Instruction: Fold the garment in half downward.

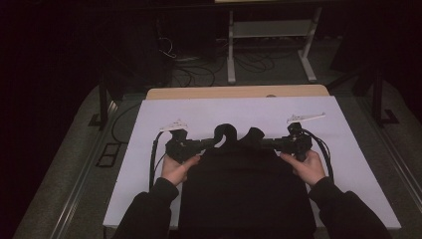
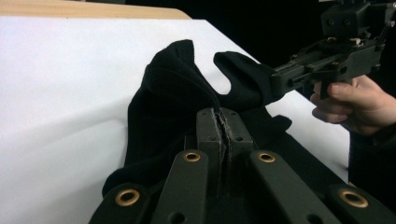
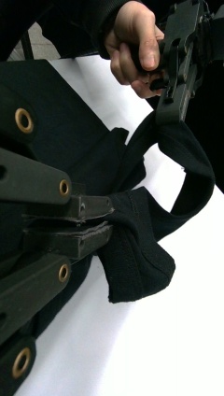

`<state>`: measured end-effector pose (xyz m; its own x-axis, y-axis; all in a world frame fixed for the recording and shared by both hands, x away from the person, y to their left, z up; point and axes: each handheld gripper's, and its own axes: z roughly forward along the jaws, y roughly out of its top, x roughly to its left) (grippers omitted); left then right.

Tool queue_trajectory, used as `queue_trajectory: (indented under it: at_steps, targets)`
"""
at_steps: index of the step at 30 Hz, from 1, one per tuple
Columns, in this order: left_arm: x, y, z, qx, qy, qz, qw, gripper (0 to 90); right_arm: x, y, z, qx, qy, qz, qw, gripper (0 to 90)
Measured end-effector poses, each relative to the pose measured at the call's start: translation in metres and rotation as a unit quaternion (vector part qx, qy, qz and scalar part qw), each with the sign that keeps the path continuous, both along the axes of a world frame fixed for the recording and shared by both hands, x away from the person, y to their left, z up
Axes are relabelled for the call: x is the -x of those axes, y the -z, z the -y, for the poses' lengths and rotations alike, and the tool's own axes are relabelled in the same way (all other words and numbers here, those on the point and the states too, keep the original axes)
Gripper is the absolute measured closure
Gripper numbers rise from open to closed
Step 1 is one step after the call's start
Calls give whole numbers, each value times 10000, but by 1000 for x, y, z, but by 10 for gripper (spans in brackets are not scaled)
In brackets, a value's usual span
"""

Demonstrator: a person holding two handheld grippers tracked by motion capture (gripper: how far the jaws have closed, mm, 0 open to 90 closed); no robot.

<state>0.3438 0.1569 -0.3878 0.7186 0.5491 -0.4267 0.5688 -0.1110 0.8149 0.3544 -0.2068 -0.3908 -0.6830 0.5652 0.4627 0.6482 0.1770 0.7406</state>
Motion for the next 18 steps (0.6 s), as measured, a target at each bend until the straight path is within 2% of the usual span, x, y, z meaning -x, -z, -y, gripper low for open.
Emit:
queue_trajectory:
  at_steps: [9,18]
  targets:
    - [10,6,-4,-4,79,-51,10000,871,8,4,0,55,-68,-59,9999,838]
    - [20,5,-4,-30,195,-45,9998,870,18,4,-2,55,-173,-59,9998,838]
